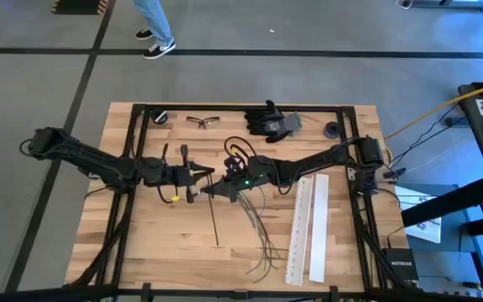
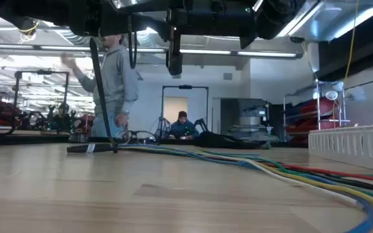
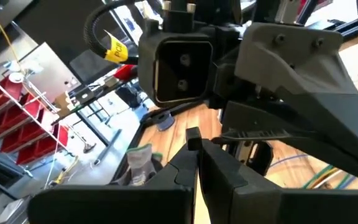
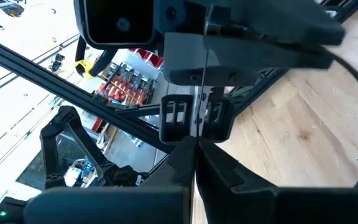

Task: Ziptie cables
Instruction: Wrap the zip tie on the cables

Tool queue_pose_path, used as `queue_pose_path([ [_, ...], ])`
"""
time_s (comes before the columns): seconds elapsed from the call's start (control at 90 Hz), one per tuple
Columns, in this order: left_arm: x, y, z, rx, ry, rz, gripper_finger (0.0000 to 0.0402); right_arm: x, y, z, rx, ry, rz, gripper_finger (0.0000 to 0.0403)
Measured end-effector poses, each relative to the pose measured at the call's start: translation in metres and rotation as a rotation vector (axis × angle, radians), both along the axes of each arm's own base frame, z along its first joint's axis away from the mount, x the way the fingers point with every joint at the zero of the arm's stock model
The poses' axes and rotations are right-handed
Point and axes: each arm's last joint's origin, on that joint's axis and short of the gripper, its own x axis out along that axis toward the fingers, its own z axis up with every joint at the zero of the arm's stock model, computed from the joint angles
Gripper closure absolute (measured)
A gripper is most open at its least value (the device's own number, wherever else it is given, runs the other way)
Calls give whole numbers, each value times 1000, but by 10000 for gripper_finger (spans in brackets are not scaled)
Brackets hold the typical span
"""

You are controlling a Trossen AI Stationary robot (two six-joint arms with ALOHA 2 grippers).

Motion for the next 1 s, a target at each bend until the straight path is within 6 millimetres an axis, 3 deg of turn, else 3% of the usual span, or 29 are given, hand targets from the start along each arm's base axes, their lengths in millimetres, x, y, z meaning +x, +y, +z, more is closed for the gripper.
queue_pose_path([
  [0.544,1,-3,-2,12,17,-24,402,0,-4,1,9,-3,-29,403],
  [1.0,3,-19,-8,166,51,-23,402,1,-10,1,50,0,-59,403],
])
